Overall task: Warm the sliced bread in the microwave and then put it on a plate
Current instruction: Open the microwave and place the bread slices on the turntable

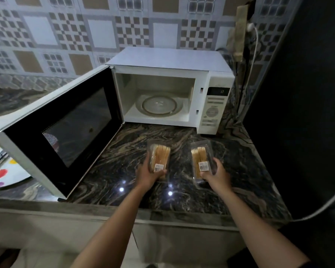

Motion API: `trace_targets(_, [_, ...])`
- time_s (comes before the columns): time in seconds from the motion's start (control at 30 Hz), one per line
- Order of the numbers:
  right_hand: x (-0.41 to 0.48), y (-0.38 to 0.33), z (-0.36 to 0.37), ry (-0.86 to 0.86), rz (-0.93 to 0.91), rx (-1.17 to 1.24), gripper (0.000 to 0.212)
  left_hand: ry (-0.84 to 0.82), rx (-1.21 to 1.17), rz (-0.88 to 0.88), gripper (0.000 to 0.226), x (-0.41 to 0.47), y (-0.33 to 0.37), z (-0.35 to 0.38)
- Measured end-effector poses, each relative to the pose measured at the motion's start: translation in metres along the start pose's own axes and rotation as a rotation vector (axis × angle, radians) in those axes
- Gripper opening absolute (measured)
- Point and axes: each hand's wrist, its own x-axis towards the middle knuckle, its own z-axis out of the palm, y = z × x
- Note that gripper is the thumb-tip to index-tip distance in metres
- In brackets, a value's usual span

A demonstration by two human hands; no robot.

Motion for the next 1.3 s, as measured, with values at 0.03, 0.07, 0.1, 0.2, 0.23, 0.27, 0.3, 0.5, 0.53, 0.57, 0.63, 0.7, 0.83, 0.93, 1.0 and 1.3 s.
trace_targets(0.03, [0.0, 0.0, 0.0, 0.018, 0.011, -0.04, 0.075, 0.006, 0.034, -0.018, 0.114, 0.001, -0.002, 0.0])
trace_targets(0.07, [0.0, 0.0, 0.001, 0.031, 0.023, -0.077, 0.073, 0.01, 0.059, -0.02, 0.113, -0.008, 0.008, -0.002])
trace_targets(0.1, [0.0, -0.001, 0.0, 0.036, 0.03, -0.117, 0.07, 0.014, 0.071, -0.018, 0.109, -0.015, 0.015, -0.003])
trace_targets(0.2, [0.002, -0.005, -0.002, 0.032, 0.018, -0.245, 0.059, 0.038, 0.115, -0.033, 0.086, -0.023, 0.026, -0.005])
trace_targets(0.23, [0.002, -0.008, -0.002, 0.031, 0.011, -0.283, 0.063, 0.045, 0.131, -0.028, 0.079, -0.023, 0.025, -0.005])
trace_targets(0.27, [0.002, -0.011, -0.002, 0.029, 0.005, -0.314, 0.071, 0.047, 0.137, -0.011, 0.072, -0.026, 0.024, -0.006])
trace_targets(0.3, [0.0, -0.015, -0.002, 0.035, -0.02, -0.333, 0.077, 0.04, 0.14, 0.012, 0.066, -0.028, 0.022, -0.008])
trace_targets(0.5, [-0.012, -0.042, 0.01, 0.156, -0.582, -0.356, 0.06, 0.017, 0.073, 0.111, 0.041, -0.044, 0.004, -0.022])
trace_targets(0.53, [-0.014, -0.045, 0.016, 0.09, -0.652, -0.344, 0.053, 0.013, 0.048, 0.126, 0.039, -0.046, 0.002, -0.024])
trace_targets(0.57, [-0.017, -0.049, 0.022, -0.018, -0.698, -0.339, 0.047, 0.005, 0.022, 0.128, 0.038, -0.048, 0.0, -0.026])
trace_targets(0.63, [-0.025, -0.054, 0.033, -0.308, -0.747, -0.425, 0.044, -0.006, -0.041, 0.146, 0.035, -0.052, 0.0, -0.028])
trace_targets(0.7, [-0.029, -0.057, 0.045, -0.507, -0.771, -0.553, 0.042, -0.019, -0.077, 0.175, 0.031, -0.053, -0.002, -0.029])
trace_targets(0.83, [-0.031, -0.061, 0.061, -0.624, -0.792, -0.681, 0.033, -0.033, -0.14, 0.146, 0.039, -0.05, -0.008, -0.028])
trace_targets(0.93, [-0.029, -0.062, 0.063, -0.637, -0.772, -0.683, 0.022, -0.01, -0.201, 0.104, 0.05, -0.05, -0.008, -0.026])
trace_targets(1.0, [-0.026, -0.062, 0.066, -0.642, -0.757, -0.644, 0.016, -0.001, -0.199, 0.107, 0.052, -0.05, -0.008, -0.026])
trace_targets(1.3, [-0.024, -0.08, 0.074, -0.646, -0.537, -0.609, 0.02, 0.042, -0.137, 0.017, 0.047, -0.054, 0.004, -0.025])
